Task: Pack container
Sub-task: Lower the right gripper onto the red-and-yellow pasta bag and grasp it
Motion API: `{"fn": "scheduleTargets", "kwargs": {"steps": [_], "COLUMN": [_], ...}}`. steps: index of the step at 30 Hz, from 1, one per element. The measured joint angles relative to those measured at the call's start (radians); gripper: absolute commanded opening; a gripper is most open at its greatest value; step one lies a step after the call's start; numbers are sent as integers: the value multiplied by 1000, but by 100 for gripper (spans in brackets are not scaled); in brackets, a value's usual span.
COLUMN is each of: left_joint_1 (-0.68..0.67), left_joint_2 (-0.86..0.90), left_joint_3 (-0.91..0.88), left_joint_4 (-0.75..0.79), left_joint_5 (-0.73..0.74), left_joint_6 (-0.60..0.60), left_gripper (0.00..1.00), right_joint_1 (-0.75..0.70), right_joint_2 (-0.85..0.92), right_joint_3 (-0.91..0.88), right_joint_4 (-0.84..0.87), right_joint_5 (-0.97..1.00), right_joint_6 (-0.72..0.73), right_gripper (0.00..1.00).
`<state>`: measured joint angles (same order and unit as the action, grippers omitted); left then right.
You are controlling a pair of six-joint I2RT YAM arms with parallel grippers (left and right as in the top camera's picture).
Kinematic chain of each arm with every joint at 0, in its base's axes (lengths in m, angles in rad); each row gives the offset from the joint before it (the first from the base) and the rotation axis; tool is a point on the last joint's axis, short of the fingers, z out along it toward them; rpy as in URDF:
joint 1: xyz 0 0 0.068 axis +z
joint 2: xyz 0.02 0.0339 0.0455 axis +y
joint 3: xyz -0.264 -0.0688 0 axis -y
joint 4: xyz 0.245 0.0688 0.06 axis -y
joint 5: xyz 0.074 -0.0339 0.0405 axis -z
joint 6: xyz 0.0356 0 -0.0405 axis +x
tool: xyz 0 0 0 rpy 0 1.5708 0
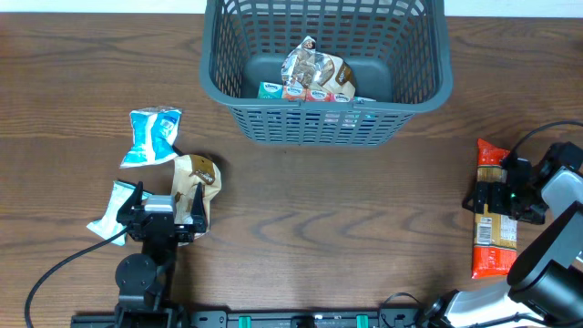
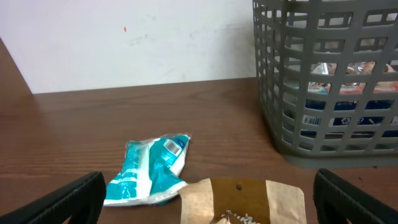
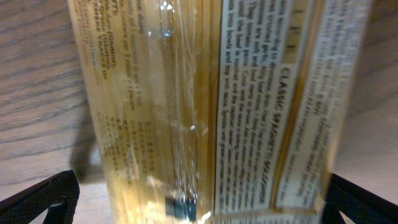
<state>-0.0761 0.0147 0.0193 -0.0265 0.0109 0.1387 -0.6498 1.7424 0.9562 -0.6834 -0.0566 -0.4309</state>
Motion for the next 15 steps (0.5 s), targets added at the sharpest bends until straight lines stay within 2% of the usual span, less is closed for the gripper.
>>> {"fn": "scheduleTargets", "kwargs": {"steps": [4, 5, 6, 7, 12, 15], "left_joint_1": [0, 0, 0, 0, 0, 0], "left_joint_2": [0, 0, 0, 0, 0, 0], "left_joint_3": [0, 0, 0, 0, 0, 0], "left_joint_4": [0, 0, 0, 0, 0, 0], "left_joint_5": [0, 0, 0, 0, 0, 0], "left_joint_6": [0, 0, 0, 0, 0, 0], "left_gripper": [99, 99, 99, 99, 99, 99], "right_joint_1": [0, 0, 0, 0, -3, -6], "right_joint_2": [8, 9, 9, 9, 8, 6], "right_joint_3": [0, 0, 0, 0, 0, 1], "right_joint_4": [13, 18, 21, 23, 33, 35], "right_joint_5": [3, 0, -2, -3, -16, -35], "right_joint_6": [-8, -11, -16, -13, -17, -21], "right_gripper": [88, 80, 59, 50, 33, 6]}}
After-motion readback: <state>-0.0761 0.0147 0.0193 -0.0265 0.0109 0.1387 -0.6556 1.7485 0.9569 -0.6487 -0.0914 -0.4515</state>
